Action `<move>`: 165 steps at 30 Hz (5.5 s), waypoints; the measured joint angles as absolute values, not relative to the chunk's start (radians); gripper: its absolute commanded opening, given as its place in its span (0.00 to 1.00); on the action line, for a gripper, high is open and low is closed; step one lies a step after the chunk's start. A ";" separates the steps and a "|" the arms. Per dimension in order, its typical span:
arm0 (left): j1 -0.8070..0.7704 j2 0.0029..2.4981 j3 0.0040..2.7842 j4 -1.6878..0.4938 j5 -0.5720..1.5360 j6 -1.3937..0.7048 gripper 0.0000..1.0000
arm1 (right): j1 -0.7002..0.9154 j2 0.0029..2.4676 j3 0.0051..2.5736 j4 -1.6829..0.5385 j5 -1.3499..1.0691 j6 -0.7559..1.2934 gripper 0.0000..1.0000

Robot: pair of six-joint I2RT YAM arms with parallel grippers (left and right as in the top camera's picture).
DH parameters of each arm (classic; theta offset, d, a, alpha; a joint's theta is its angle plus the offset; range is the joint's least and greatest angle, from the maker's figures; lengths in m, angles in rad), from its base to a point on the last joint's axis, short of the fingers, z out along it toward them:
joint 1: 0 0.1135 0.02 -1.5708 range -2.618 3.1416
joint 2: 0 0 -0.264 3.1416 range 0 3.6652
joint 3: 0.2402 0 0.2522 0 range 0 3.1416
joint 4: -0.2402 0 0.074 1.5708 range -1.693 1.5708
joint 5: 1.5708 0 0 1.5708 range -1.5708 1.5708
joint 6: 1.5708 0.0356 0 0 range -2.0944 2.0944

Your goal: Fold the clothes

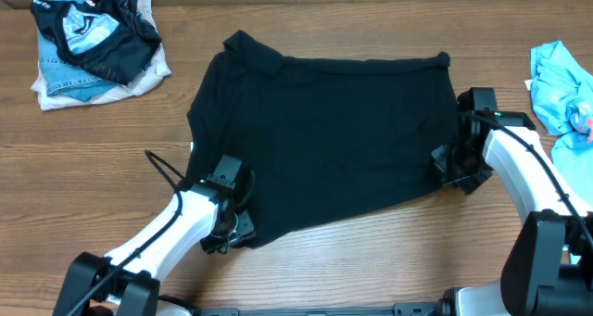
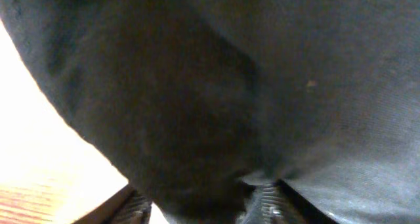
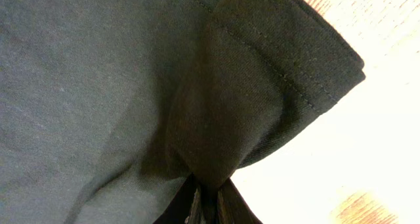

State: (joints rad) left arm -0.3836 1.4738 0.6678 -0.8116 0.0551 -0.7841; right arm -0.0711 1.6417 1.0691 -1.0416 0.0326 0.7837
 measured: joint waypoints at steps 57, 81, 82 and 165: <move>-0.257 1.629 1.051 -0.795 -0.131 -0.620 0.96 | -0.070 1.690 1.145 -0.713 -0.134 0.725 1.00; -0.275 1.765 1.119 -0.791 0.070 -0.599 0.53 | -0.071 1.685 1.181 -0.897 -0.281 0.676 0.98; -0.275 1.766 1.119 -0.786 0.072 -0.598 0.50 | -0.070 1.685 1.181 -0.898 -0.281 0.675 0.98; -0.313 2.060 1.427 -0.841 0.296 -0.735 0.68 | -0.070 1.684 1.181 -0.959 -0.228 0.657 0.98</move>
State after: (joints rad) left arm -0.3126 2.0602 1.4265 -0.8410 0.2958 -0.7349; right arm -0.0704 1.6840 1.1812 -0.9592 -0.2279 0.6575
